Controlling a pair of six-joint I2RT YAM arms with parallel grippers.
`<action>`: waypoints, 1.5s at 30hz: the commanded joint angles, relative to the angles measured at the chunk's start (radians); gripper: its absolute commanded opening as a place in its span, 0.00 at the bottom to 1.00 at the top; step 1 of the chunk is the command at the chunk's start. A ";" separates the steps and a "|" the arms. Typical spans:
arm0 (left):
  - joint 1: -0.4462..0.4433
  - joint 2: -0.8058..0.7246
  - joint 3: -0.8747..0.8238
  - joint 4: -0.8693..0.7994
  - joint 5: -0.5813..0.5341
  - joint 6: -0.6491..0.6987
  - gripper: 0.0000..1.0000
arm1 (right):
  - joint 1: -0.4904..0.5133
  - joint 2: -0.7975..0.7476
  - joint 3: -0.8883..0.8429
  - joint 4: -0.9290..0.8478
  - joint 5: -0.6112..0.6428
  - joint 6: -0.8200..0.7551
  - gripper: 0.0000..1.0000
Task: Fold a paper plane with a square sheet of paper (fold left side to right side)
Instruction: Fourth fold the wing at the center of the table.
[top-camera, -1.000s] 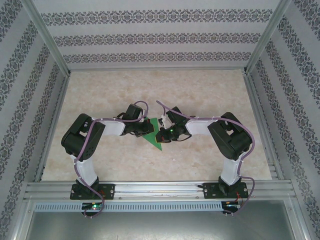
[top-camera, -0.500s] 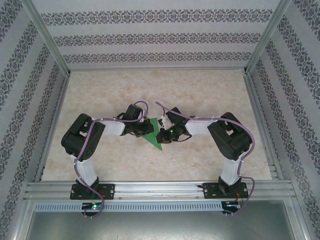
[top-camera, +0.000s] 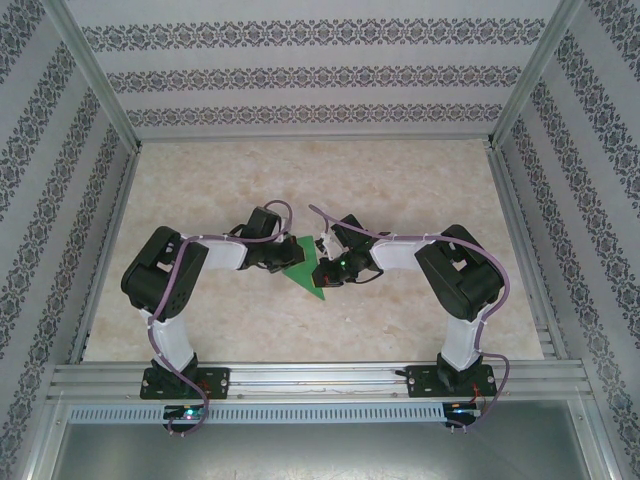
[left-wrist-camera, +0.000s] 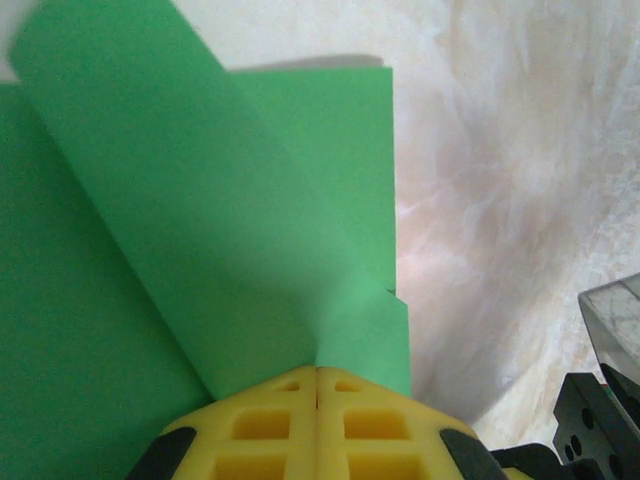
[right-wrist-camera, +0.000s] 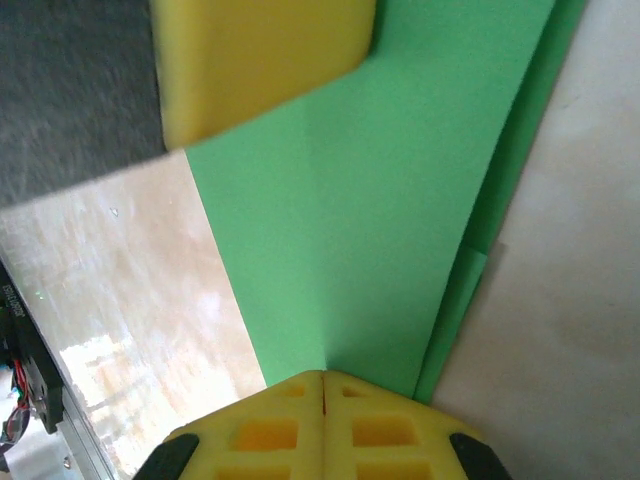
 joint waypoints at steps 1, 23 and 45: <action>0.050 0.026 0.013 -0.035 -0.083 0.026 0.05 | 0.020 0.054 -0.042 -0.144 0.036 -0.037 0.00; 0.197 0.138 0.221 -0.156 -0.075 0.143 0.05 | 0.021 0.068 -0.051 -0.136 0.001 -0.031 0.00; 0.131 -0.150 0.079 -0.134 0.035 0.176 0.05 | -0.002 0.066 -0.063 -0.072 -0.006 0.007 0.00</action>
